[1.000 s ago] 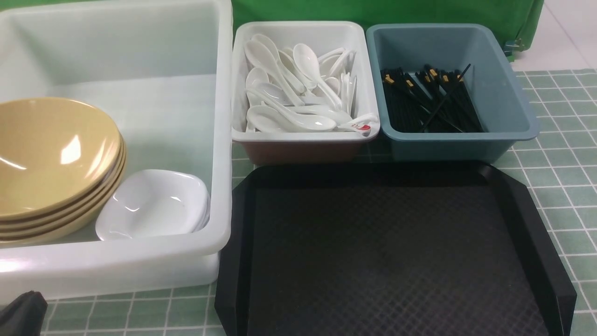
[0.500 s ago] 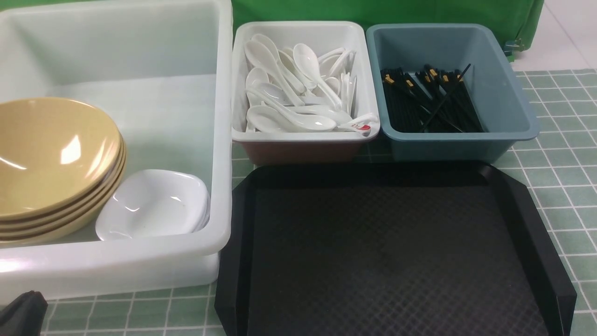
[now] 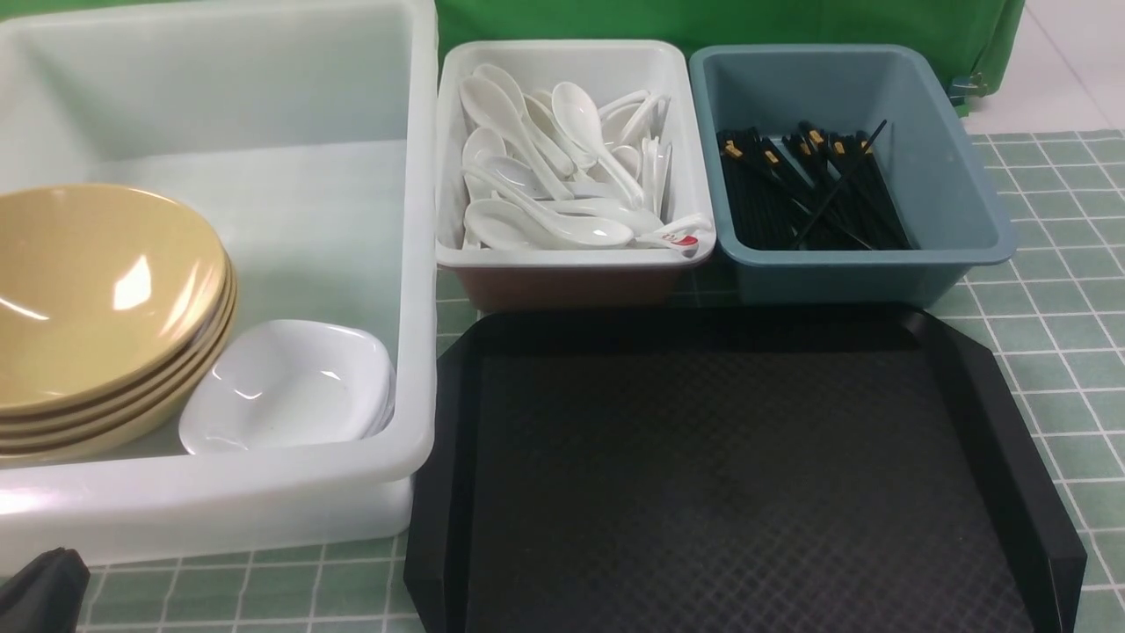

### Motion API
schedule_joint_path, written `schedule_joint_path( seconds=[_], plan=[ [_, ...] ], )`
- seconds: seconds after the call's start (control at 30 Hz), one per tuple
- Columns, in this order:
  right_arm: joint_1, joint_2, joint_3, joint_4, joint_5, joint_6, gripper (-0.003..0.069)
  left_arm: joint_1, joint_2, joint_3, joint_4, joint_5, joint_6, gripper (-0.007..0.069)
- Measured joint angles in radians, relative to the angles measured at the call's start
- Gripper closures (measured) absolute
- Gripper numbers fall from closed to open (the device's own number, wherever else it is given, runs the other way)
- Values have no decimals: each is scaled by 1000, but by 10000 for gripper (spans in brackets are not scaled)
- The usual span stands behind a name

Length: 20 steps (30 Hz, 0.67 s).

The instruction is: On blue table put chopsticks spoon bowls plates into blue grey white boxes.

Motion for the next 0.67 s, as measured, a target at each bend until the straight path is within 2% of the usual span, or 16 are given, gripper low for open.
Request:
schedule_joint_path(
  seconds=[0.67],
  plan=[
    [0, 0, 0, 0, 0, 0, 559, 0, 0, 0, 0, 0, 1, 622]
  ],
)
